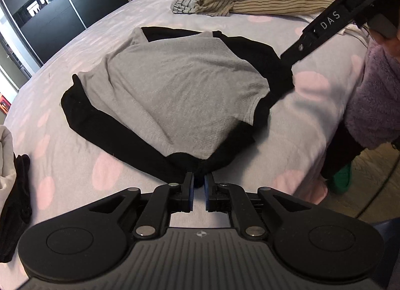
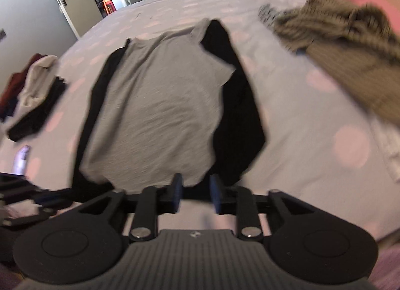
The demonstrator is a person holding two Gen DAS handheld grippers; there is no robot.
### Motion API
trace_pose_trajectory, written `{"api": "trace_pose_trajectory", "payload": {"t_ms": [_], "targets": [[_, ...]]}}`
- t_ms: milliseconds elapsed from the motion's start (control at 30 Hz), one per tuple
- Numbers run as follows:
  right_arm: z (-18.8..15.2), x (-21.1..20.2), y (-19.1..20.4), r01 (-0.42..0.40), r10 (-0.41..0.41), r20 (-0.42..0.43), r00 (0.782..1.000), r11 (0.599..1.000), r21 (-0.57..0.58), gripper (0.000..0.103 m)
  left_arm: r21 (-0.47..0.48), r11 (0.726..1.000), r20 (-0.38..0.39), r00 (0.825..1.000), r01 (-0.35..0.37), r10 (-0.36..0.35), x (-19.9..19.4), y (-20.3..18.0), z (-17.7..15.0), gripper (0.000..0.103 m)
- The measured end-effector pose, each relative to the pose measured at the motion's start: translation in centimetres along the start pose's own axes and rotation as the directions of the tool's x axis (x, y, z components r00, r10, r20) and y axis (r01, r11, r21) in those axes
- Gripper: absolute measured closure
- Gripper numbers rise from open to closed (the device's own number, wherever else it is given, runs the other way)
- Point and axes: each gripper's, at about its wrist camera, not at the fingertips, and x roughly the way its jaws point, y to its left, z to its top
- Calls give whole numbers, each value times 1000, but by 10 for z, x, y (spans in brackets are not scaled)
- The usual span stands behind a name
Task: Fold clothes
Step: 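Lay the shirt flat on the bed and open both grippers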
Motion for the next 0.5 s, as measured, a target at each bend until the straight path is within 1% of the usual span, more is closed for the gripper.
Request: {"api": "trace_pose_trajectory", "payload": {"t_ms": [33,100,200,300,367,433,500], "targets": [[-3,1,5,-33,33,-13,999,999,20,72,8,1000,1,1000,4,-4,-1,1,0,89],[-9,6,13,-95,98,-39,994,993,71,72,11,1000,0,1000,15,-15,-5,3,-3,86],[-21,14,24,-158,174,-89,981,974,165,72,-1,1000,-6,1000,17,-17,-9,11,-8,84],[-31,27,28,-181,220,-134,966,949,257,67,-46,999,-23,1000,-9,8,-5,21,-13,84],[-37,36,29,-187,246,-161,956,932,310,67,-70,997,-35,999,-18,15,0,24,-14,84],[-42,44,29,-193,271,-181,945,913,360,64,-69,998,-26,1000,-16,14,1,25,-14,84],[-46,51,30,-193,290,-192,937,893,407,62,-61,998,-22,999,-29,28,3,26,-14,84]]}}
